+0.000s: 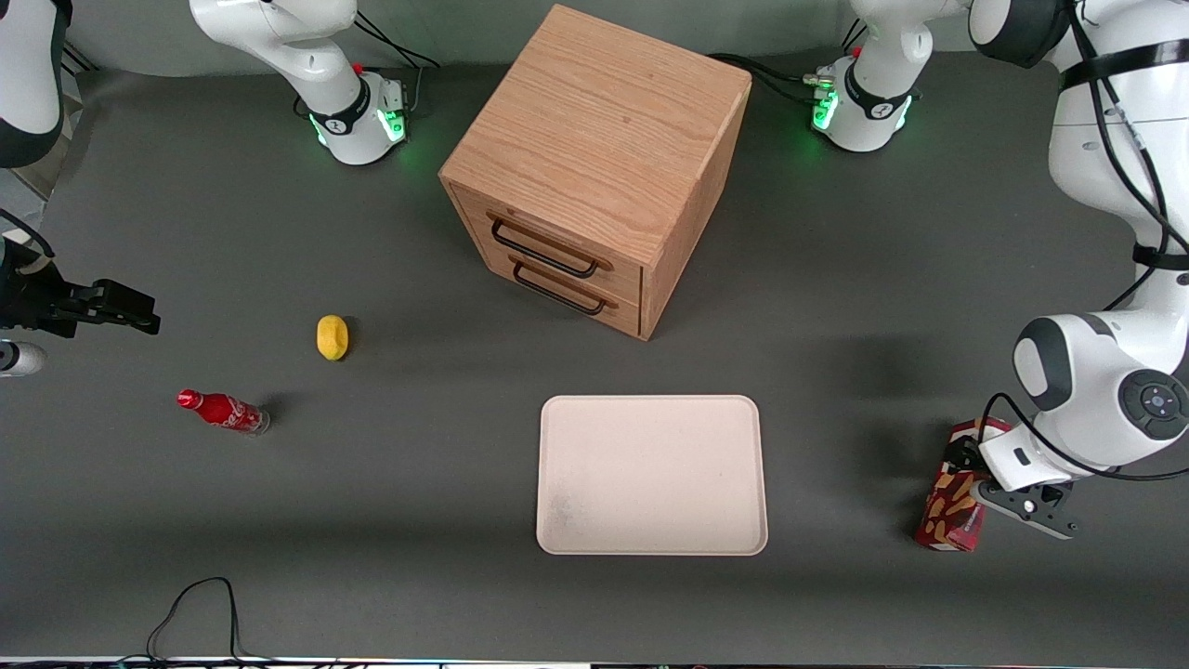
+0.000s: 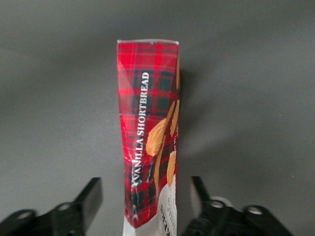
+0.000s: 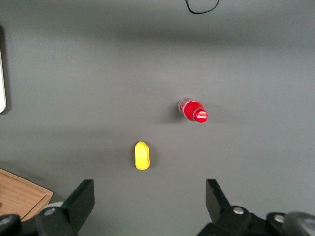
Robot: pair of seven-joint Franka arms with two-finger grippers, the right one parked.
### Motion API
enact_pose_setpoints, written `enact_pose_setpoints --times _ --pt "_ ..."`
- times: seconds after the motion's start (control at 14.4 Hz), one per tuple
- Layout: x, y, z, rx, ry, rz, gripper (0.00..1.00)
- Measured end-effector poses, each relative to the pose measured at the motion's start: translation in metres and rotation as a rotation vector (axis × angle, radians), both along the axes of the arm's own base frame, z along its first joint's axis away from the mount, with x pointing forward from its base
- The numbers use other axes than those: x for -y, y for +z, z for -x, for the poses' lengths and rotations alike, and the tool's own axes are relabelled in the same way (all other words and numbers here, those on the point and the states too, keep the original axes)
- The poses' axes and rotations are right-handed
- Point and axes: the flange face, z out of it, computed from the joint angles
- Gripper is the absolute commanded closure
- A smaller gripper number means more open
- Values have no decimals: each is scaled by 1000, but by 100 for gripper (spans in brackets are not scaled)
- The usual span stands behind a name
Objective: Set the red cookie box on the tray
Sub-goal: 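Close the left gripper on the shortbread box and lift it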
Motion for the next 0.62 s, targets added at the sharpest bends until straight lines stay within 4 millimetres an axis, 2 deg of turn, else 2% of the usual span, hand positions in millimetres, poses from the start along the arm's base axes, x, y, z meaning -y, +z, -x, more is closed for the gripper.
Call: enact_pose_setpoints --times 0.49,0.62 --pt "-2 6 -3 11 2 -3 100" --pt "-3 27 -8 21 4 -5 100"
